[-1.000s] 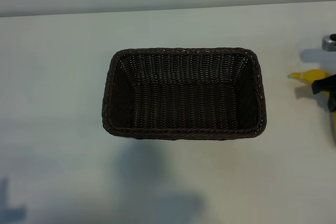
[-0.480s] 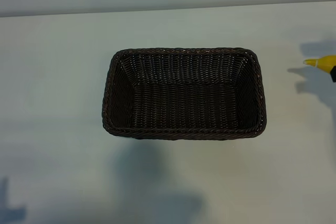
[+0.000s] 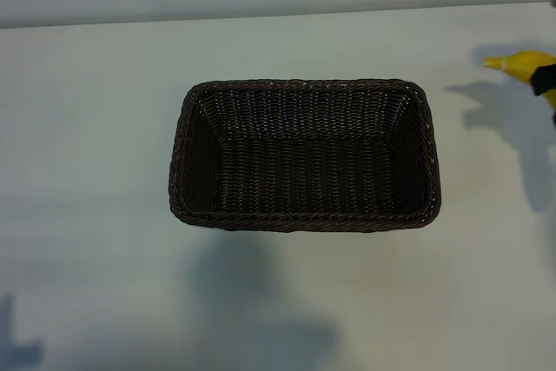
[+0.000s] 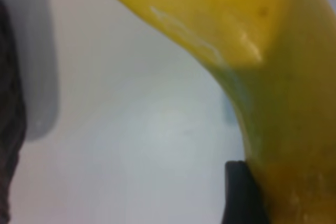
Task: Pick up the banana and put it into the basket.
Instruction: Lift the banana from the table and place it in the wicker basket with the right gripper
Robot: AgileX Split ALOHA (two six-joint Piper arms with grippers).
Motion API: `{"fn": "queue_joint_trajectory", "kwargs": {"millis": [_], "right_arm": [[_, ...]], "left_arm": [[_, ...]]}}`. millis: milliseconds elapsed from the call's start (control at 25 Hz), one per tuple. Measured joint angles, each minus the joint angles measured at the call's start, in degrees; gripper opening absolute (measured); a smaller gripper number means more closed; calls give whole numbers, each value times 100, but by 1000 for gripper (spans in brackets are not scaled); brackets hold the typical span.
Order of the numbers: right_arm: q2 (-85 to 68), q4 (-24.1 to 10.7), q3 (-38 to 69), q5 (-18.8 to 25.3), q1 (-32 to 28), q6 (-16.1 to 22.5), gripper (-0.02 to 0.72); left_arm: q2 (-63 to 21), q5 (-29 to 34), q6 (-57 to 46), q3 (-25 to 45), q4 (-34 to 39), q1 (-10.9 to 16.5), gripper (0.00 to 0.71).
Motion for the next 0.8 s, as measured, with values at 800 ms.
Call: {"fn": "queue_joint_trajectory", "kwargs": {"millis": [800], "right_arm": [[495, 259, -1192, -468, 2615, -289, 422]], "left_arm": [[0, 0, -19, 0, 0, 0, 572]]}}
